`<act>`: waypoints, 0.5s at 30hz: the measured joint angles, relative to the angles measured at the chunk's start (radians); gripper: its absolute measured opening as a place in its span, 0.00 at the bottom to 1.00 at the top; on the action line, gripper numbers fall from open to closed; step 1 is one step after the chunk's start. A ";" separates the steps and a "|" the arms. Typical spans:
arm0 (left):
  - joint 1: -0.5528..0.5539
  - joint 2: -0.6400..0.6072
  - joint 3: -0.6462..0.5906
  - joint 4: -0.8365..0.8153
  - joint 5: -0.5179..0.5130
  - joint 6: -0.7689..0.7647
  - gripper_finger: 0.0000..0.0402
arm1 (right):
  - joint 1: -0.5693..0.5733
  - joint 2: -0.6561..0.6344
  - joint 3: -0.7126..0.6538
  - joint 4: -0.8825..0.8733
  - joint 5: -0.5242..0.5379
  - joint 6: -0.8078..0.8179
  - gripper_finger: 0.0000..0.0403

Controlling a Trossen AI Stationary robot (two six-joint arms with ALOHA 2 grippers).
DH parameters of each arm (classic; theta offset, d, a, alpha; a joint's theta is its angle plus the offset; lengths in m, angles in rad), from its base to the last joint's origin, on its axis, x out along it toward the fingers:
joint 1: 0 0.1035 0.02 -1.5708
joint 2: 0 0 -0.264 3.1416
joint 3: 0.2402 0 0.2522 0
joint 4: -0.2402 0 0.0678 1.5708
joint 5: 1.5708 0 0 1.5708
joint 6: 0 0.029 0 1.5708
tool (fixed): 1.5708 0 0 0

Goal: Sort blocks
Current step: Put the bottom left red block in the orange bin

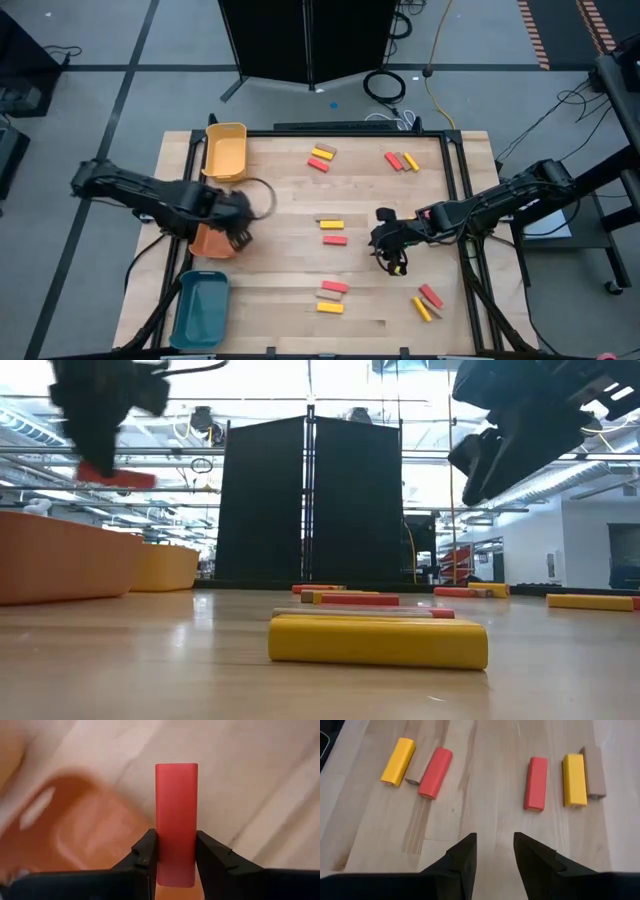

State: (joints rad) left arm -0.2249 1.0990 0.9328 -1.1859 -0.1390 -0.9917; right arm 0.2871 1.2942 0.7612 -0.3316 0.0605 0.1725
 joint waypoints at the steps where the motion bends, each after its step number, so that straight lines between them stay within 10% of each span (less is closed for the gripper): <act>1: 0.000 -0.036 -0.029 -0.013 -0.019 -0.080 0.23 | 0.000 0.000 0.000 0.007 0.000 -0.011 0.31; 7: 0.000 -0.180 -0.141 -0.131 -0.060 -0.400 0.23 | 0.000 0.000 0.000 0.022 0.000 -0.038 0.31; 15: 0.000 -0.203 -0.186 -0.128 -0.023 -0.462 0.27 | -0.007 0.000 0.000 0.021 -0.001 -0.054 0.31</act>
State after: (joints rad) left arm -0.2249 0.8965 0.7464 -1.3137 -0.1619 -1.4536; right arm 0.2802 1.2942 0.7612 -0.3103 0.0590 0.1181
